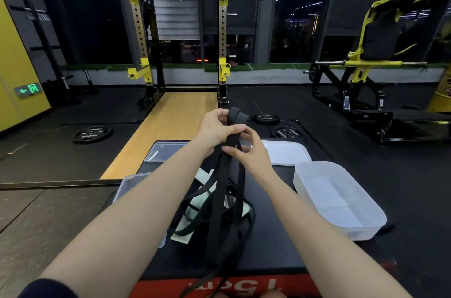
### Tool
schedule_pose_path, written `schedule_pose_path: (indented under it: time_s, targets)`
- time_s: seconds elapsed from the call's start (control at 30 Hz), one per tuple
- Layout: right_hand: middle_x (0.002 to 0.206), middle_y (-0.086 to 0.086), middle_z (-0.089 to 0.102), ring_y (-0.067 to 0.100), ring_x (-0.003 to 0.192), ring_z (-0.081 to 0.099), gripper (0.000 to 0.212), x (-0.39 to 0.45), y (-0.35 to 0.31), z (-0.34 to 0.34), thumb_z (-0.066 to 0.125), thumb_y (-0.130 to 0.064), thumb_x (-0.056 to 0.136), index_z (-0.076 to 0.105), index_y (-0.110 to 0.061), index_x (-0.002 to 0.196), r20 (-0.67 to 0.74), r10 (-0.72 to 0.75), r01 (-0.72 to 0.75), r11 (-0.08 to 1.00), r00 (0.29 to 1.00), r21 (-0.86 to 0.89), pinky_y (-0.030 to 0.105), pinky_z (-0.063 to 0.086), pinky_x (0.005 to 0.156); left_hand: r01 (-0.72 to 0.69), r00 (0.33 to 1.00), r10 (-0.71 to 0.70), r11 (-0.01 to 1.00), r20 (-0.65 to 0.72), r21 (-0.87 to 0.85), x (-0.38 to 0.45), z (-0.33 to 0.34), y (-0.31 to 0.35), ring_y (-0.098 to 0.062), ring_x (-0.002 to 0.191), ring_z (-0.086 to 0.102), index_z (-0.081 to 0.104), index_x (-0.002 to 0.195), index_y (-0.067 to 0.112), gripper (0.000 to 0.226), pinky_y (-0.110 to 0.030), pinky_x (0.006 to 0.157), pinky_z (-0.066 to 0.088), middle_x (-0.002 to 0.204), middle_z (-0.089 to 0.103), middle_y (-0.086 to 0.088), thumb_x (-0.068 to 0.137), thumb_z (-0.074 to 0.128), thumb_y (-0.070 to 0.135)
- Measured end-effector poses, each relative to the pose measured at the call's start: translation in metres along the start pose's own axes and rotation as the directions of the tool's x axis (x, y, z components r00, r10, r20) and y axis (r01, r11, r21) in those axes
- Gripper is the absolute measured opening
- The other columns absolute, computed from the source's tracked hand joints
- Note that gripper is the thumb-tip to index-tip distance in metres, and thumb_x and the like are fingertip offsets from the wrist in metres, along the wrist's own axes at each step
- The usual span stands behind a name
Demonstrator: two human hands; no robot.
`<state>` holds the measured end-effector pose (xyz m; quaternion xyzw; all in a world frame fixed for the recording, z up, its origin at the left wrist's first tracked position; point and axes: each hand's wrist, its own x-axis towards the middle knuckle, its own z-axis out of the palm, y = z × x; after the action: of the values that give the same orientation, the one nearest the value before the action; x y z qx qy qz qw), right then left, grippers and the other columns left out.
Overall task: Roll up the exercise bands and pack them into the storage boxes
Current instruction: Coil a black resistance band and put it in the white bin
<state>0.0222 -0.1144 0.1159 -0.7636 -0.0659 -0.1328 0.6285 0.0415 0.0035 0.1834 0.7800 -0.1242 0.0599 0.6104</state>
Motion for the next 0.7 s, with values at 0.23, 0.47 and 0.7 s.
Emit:
schedule_pose_path:
  time_s: [0.23, 0.47, 0.7]
  targets:
    - [0.103, -0.008, 0.067, -0.001, 0.091, 0.065, 0.040, 0.003, 0.013, -0.006, 0.075, -0.010, 0.078, 0.060, -0.016, 0.115, 0.010, -0.007, 0.006, 0.996, 1.000, 0.094, 0.009, 0.047, 0.070, 0.018, 0.989, -0.014, 1.000, 0.147, -0.024, -0.005, 0.004, -0.011, -0.008, 0.082, 0.061, 0.061, 0.106, 0.012, 0.032, -0.018, 0.069, 0.052, 0.086, 0.064, 0.007, 0.077, 0.074, 0.006]
    - [0.090, -0.008, 0.072, 0.010, 0.091, 0.067, 0.016, 0.021, 0.029, -0.022, 0.076, -0.025, 0.073, 0.068, -0.031, 0.086, -0.196, 0.023, -0.013, 0.998, 0.980, 0.053, 0.038, 0.053, 0.085, 0.065, 0.991, -0.084, 0.984, 0.106, 0.168, -0.008, -0.015, -0.055, -0.017, 0.107, 0.057, 0.059, 0.114, 0.014, 0.040, -0.028, 0.092, 0.045, 0.115, 0.060, -0.006, 0.077, 0.075, 0.018]
    - [0.103, -0.002, 0.070, 0.016, 0.100, 0.062, 0.026, 0.030, 0.052, -0.055, 0.067, -0.017, 0.083, 0.069, -0.017, 0.109, -0.331, -0.012, -0.085, 0.957, 0.944, -0.278, 0.025, 0.044, 0.085, 0.241, 0.923, -0.365, 0.798, 0.125, 0.552, -0.032, -0.031, -0.137, -0.021, 0.117, 0.052, 0.051, 0.128, 0.017, 0.054, -0.026, 0.095, 0.038, 0.133, 0.052, -0.008, 0.079, 0.073, 0.024]
